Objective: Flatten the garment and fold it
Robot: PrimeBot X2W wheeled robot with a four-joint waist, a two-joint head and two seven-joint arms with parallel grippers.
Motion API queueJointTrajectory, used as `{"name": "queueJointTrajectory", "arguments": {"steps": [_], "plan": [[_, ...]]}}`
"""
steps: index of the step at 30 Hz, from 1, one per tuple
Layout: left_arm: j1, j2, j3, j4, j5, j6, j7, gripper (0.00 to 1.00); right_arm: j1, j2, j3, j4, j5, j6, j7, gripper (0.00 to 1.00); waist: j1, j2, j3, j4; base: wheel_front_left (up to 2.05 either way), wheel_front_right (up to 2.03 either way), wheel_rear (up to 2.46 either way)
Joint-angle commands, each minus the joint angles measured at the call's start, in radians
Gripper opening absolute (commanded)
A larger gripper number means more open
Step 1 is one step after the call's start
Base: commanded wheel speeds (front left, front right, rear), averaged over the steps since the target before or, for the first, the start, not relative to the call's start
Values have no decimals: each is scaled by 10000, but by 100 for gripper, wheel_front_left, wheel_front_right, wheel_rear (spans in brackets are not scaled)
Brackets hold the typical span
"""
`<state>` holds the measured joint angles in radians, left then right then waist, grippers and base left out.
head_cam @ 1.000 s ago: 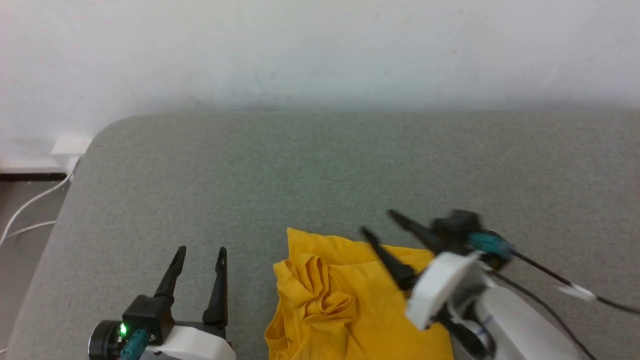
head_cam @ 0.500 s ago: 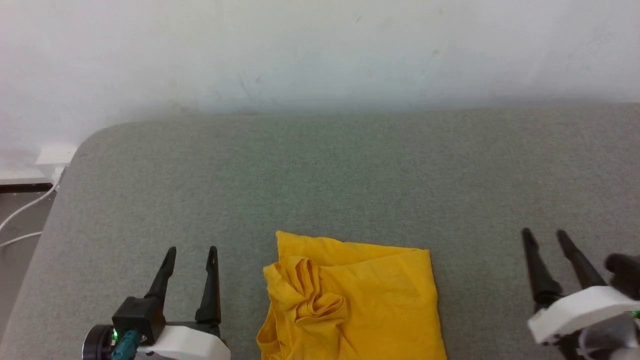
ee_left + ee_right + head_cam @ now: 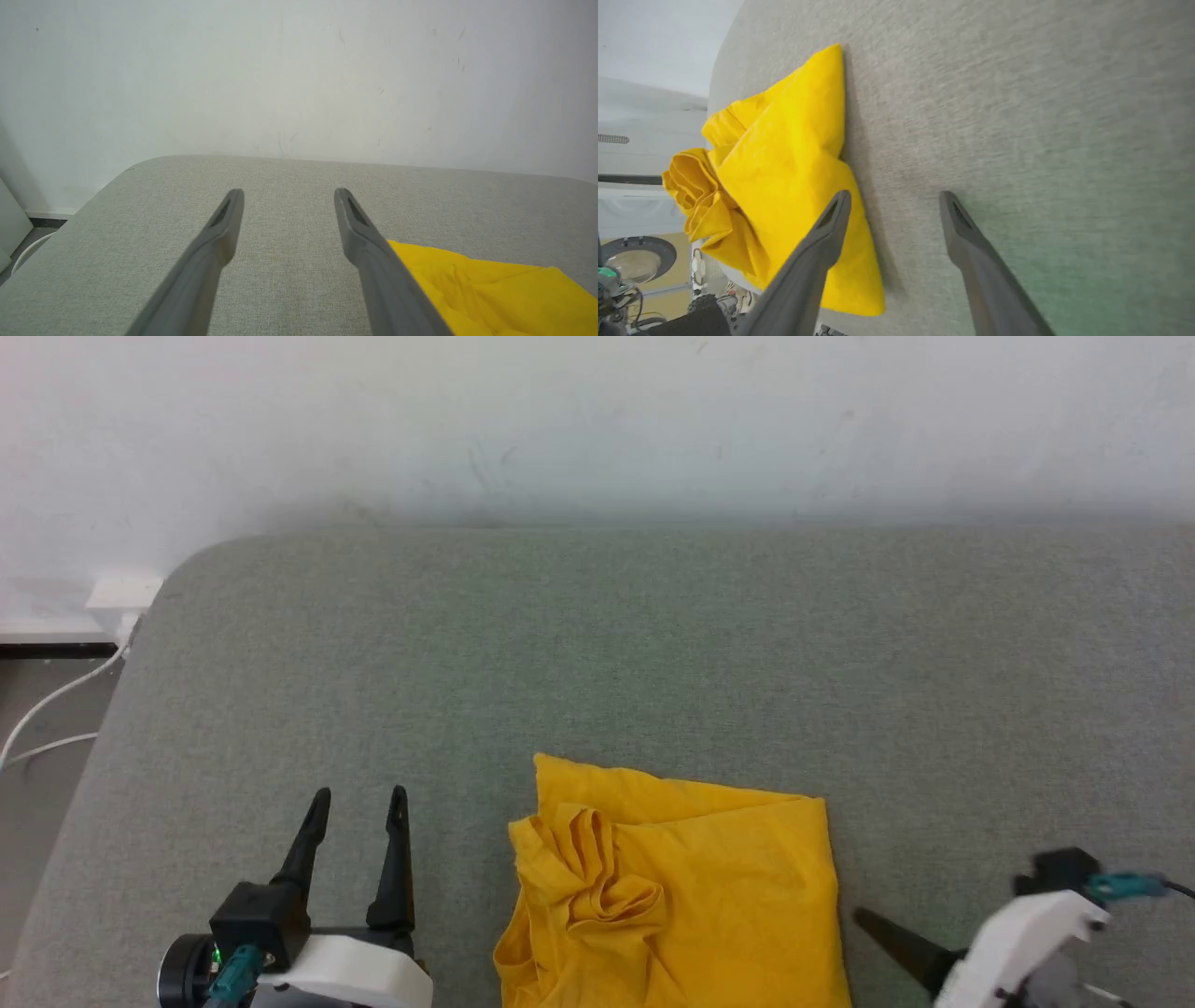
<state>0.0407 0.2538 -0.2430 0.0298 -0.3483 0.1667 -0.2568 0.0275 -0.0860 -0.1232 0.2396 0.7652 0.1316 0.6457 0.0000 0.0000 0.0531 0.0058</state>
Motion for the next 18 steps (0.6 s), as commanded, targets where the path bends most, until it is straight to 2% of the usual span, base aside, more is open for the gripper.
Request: {"name": "queueJointTrajectory", "arguments": {"steps": [1,6,11,12,13,18], "plan": [[-97,-71,63,48,132,-97,-49,100,-308,125,306,1,526,-9,192,100,0,0,26,66,0,0,0],[-144,-176,109,84,226,-178,-49,100,-796,259,1139,458,1456,-9,50,100,0,0,118,163,0,0,0],[-221,-244,107,146,293,-252,-49,100,-1271,284,1738,1155,1626,-9,-330,100,0,0,177,254,0,0,0],[-230,-255,108,164,311,-267,-49,100,-1368,287,1865,1334,1676,-9,-382,37,0,0,180,273,0,0,0],[-237,-265,108,180,331,-280,-49,100,-1456,290,1993,1491,1758,-9,-399,0,0,0,181,292,0,0,0],[-221,-337,112,242,406,-326,-49,100,-1744,32,2701,1847,1723,-9,-735,0,0,0,121,351,0,0,0]]}}
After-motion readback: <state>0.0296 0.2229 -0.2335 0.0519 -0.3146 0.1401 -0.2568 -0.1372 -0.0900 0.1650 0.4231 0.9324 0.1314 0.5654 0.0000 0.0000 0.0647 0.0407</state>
